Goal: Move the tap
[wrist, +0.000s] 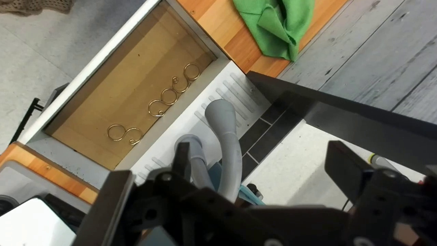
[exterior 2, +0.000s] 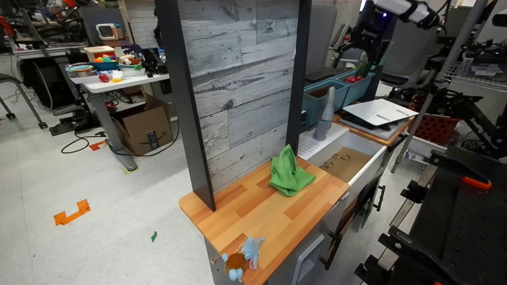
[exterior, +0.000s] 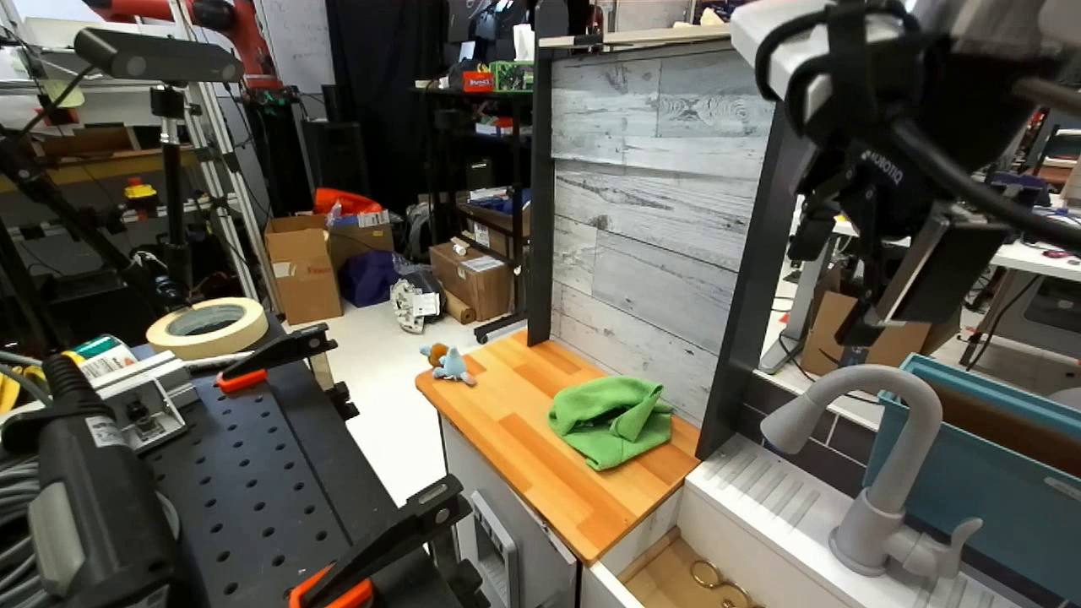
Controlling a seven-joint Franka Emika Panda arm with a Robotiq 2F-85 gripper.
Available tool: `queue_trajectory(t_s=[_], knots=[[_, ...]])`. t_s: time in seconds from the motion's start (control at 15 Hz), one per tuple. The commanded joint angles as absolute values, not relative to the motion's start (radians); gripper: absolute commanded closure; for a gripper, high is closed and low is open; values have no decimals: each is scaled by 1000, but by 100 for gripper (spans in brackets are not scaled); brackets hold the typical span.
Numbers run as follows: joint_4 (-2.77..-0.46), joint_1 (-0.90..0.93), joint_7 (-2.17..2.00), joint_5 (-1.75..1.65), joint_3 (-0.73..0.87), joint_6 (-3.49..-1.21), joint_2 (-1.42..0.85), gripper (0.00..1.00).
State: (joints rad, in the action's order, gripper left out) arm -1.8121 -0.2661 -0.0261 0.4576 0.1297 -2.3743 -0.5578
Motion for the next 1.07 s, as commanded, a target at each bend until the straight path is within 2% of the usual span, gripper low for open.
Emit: queue_trajectory(t_s=[0.0, 0.8, 0.87, 1.0], knots=[[-1669, -313, -46, 501, 77, -2359, -687, 0], [-1476, -310, -232, 472, 82, -2340, -867, 0], [-1464, -309, -248, 470, 84, -2338, -876, 16], [-1441, -308, -276, 468, 86, -2335, -891, 33]])
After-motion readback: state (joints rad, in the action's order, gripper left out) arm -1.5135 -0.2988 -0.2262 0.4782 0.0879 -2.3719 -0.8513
